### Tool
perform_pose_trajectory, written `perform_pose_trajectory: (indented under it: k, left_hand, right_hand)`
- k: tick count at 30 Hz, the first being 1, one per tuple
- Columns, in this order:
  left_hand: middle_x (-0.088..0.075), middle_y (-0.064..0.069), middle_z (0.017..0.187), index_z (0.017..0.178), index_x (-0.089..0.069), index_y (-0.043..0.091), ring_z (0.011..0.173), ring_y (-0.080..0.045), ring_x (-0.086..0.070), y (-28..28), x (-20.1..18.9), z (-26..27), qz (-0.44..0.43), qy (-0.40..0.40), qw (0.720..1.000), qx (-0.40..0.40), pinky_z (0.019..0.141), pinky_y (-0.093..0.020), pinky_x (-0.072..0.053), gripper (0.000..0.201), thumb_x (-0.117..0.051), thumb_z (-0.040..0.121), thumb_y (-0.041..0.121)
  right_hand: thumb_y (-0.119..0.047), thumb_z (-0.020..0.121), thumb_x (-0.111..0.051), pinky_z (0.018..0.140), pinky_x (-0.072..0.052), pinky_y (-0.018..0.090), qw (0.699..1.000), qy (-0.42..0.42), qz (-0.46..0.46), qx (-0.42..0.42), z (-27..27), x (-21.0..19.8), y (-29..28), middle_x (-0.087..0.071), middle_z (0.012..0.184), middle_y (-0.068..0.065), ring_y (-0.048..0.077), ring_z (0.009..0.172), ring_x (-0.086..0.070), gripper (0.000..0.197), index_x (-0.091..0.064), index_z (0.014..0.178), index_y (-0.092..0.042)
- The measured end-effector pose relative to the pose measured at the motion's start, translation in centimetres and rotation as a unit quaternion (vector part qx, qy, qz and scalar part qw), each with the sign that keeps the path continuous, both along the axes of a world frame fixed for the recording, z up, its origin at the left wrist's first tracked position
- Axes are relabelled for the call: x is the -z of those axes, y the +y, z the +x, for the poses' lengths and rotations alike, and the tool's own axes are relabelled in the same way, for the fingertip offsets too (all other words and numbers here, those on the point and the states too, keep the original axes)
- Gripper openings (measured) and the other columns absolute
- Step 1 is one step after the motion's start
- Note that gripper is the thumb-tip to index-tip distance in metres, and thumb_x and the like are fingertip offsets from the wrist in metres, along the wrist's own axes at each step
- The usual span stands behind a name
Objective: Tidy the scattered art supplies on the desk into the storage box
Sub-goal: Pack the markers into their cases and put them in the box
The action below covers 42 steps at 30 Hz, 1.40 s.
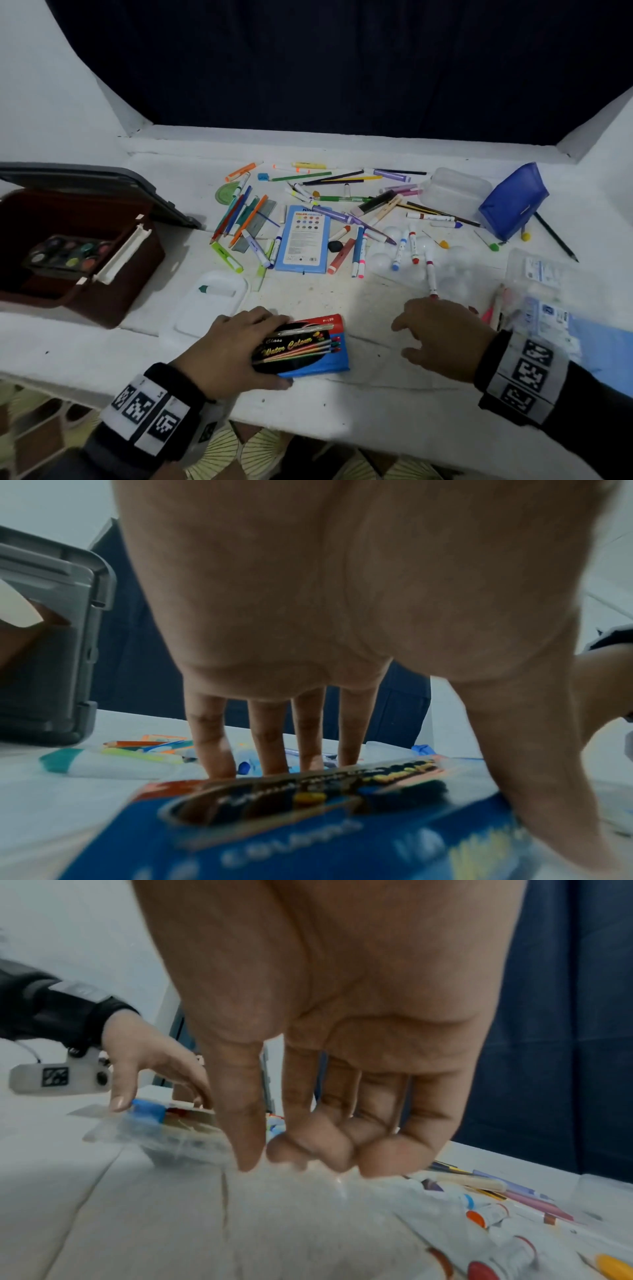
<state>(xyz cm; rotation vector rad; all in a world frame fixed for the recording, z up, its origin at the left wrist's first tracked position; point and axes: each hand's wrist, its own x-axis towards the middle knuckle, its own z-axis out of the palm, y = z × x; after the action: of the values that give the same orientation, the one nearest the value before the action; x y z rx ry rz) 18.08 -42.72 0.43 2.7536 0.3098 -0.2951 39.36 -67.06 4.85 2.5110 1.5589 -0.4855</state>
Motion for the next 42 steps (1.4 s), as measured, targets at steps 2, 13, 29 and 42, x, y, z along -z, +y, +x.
perform_pose_trajectory:
  k: [2,13,29,42]
  left_hand:
    - [-0.037,0.029,0.130,0.146,-0.023,0.049,0.122,0.004,-0.039,0.2,0.2,-0.7,0.012,-0.003,1.000,-0.002,0.100,-0.032,-0.034,0.092,-0.056,0.067,0.086]
    - [-0.040,0.018,0.131,0.147,-0.032,0.043,0.122,-0.004,-0.037,3.6,0.9,-1.2,-0.007,-0.017,1.000,-0.013,0.103,-0.023,-0.034,0.098,-0.076,0.063,0.069]
    - [-0.042,0.017,0.134,0.147,-0.039,0.036,0.123,-0.009,-0.042,5.8,0.7,2.2,-0.005,0.008,1.000,-0.023,0.108,-0.029,-0.036,0.098,-0.086,0.062,0.051]
    - [-0.041,0.020,0.128,0.147,-0.038,0.037,0.120,-0.004,-0.039,5.6,0.2,3.1,0.027,0.026,0.999,-0.035,0.105,-0.028,-0.037,0.099,-0.083,0.061,0.057]
  right_hand:
    - [-0.043,0.087,-0.060,0.095,-0.038,0.032,0.999,-0.013,0.006,-0.040,-0.6,0.3,0.2,-0.047,0.123,-0.007,0.015,0.114,-0.045,0.046,-0.050,0.131,-0.034]
    - [-0.037,0.085,-0.069,0.117,0.005,0.053,0.990,0.048,-0.060,-0.119,0.2,1.7,3.3,-0.018,0.160,-0.007,0.013,0.149,-0.007,0.084,-0.018,0.152,-0.036]
    - [-0.074,0.075,-0.057,0.087,-0.051,0.044,0.999,0.021,0.026,-0.005,0.1,3.4,4.4,-0.044,0.129,-0.001,0.020,0.115,-0.045,0.086,-0.031,0.142,-0.026]
    - [-0.074,0.074,-0.058,0.100,-0.043,0.042,0.998,0.034,0.057,-0.009,0.5,4.2,4.6,-0.042,0.135,-0.004,0.019,0.122,-0.041,0.087,-0.031,0.143,-0.028]
